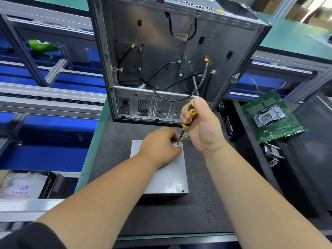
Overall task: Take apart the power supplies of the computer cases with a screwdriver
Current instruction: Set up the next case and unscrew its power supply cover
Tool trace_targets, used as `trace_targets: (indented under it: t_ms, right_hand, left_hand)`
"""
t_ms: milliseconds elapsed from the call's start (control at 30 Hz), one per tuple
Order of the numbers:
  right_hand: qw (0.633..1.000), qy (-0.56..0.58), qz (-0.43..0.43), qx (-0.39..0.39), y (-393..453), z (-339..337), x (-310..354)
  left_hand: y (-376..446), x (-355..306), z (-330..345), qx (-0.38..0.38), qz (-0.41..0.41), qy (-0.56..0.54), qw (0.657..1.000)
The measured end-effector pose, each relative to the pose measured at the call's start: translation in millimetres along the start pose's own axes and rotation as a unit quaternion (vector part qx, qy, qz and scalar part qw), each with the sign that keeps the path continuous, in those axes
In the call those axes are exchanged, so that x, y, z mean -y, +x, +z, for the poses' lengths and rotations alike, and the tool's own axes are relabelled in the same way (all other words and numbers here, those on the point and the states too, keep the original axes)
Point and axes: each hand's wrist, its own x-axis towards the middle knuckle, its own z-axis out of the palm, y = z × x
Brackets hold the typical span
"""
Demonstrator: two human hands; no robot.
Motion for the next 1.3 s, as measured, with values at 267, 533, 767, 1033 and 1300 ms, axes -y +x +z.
trace_targets:
  t_ms: [267,533,767,1033,1300]
  right_hand:
    - [0.998,0.012,0.037,-0.041,3.8,-7.8,8.0]
    - [0.999,0.032,0.04,-0.002,5.7,-1.8,0.4]
    - [0.999,-0.001,0.045,-0.013,2.0,-7.0,6.6]
    - [0.991,0.03,0.079,-0.101,7.7,-3.2,13.2]
    - [0.999,-0.005,0.038,-0.034,5.7,-3.1,6.8]
  left_hand:
    - [0.9,-3.1,-0.4,0.0,0.002,0.006,1.0]
    - [0.4,-6.7,-1.4,0.0,-0.01,0.005,1.0]
    - [-0.7,-5.2,-1.8,0.004,-0.006,0.004,1.0]
    - [0.3,-5.9,-1.5,-0.003,0.001,0.011,1.0]
    - [-0.4,-4.4,-1.4,0.0,0.002,0.011,1.0]
